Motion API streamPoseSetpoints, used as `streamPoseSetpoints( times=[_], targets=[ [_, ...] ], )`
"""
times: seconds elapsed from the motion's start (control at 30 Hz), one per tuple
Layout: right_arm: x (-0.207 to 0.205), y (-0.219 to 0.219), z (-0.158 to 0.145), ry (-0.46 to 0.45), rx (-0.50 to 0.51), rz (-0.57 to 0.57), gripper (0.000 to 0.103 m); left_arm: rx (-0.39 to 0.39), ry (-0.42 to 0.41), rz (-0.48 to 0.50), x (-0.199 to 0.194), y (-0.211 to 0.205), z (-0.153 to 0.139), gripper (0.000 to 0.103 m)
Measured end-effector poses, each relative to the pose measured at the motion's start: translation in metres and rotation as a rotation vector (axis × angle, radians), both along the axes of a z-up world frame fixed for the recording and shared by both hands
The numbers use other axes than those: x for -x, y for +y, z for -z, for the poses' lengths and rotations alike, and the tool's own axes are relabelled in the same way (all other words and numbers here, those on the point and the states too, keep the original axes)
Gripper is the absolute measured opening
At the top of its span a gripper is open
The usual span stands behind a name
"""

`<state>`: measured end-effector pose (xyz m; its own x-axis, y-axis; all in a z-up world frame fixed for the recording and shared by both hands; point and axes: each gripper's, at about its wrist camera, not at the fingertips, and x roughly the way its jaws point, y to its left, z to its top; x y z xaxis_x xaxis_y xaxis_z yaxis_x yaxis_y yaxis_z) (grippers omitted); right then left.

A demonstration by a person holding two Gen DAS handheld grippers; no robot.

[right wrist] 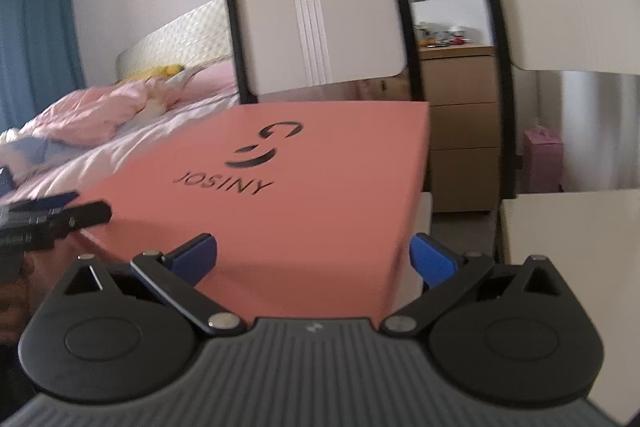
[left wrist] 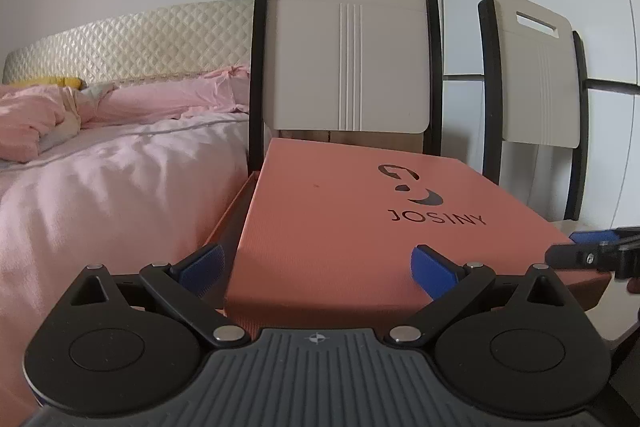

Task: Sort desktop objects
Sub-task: 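Press the lid down onto the box rim with both grippers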

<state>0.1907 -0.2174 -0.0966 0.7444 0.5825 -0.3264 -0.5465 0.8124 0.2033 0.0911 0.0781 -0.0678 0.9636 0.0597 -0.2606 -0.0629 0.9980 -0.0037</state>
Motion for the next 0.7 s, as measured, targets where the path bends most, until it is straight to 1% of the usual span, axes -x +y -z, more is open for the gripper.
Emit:
streamPoseSetpoints(
  times=[0.1,0.2,0.37,0.57,0.7],
  targets=[
    [-0.003,-0.002,0.001,0.012,-0.015,-0.010,0.103,0.030,0.000,0.001,0.001,0.002,0.001,0.101],
    [-0.004,-0.006,0.002,0.032,-0.032,0.025,0.103,0.040,-0.001,0.001,0.001,0.001,0.001,0.101],
    [0.004,-0.004,-0.001,0.040,-0.043,-0.015,0.103,0.069,0.002,-0.003,0.000,0.003,0.001,0.101],
    [0.011,-0.004,0.000,0.038,-0.010,-0.035,0.103,0.095,-0.004,-0.027,-0.002,0.005,0.002,0.101],
    [0.014,-0.004,-0.001,0.030,-0.002,-0.044,0.103,0.111,-0.004,-0.027,-0.004,0.007,0.003,0.101]
  ],
)
